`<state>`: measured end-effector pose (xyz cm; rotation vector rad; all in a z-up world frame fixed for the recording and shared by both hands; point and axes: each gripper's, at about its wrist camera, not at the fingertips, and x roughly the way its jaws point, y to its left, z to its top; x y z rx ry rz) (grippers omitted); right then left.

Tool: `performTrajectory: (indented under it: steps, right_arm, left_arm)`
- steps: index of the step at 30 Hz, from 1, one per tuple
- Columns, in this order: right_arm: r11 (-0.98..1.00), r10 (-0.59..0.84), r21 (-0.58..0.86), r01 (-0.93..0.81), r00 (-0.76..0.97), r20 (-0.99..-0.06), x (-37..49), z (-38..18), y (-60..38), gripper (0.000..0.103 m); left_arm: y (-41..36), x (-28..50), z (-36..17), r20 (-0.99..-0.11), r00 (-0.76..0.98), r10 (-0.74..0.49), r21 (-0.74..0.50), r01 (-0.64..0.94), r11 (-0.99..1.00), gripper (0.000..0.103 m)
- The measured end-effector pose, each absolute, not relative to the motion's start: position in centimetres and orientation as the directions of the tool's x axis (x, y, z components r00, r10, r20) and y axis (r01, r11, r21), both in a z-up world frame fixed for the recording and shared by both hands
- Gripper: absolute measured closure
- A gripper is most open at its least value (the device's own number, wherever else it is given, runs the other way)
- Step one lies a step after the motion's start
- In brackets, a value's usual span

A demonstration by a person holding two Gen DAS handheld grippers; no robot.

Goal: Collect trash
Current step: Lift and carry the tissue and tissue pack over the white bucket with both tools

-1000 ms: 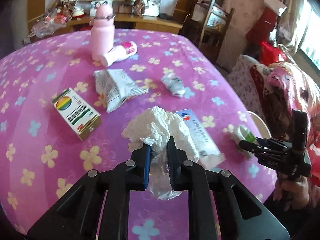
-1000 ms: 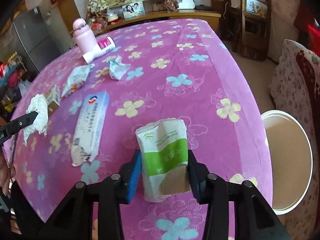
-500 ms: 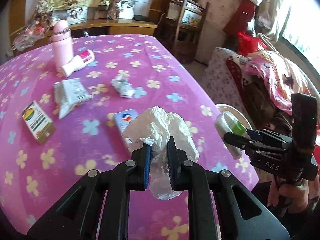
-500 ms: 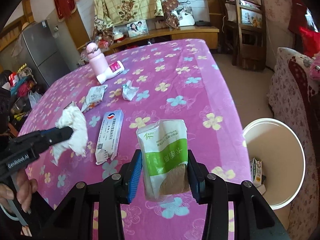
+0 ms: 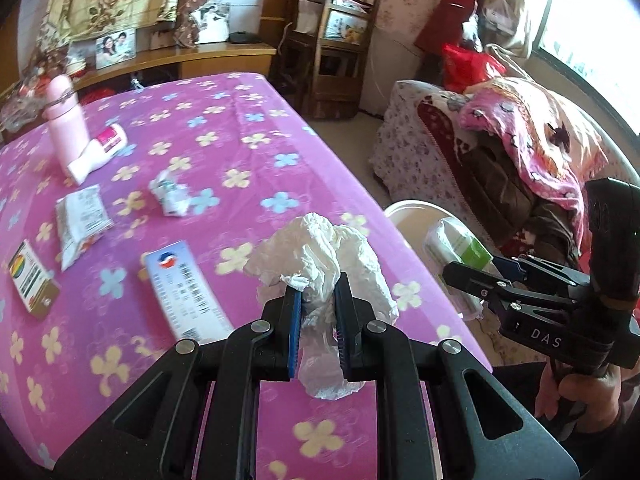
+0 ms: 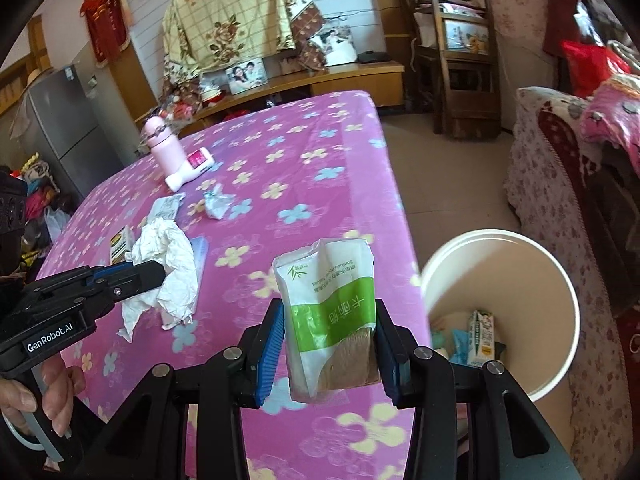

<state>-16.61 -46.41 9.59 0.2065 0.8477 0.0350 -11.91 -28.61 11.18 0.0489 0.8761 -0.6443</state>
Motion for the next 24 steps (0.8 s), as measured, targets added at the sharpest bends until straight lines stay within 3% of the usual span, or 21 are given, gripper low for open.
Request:
performTrajectory:
  steps: [24]
  right_arm:
    - [0.942, 0.005, 0.223, 0.253, 0.650, -0.760, -19.1, 7.8, -57.6, 0.062]
  left_arm:
    - [-40.9, -11.8, 10.0, -0.753, 0.371, -0.543, -0.207, 0.651, 0.730, 0.090]
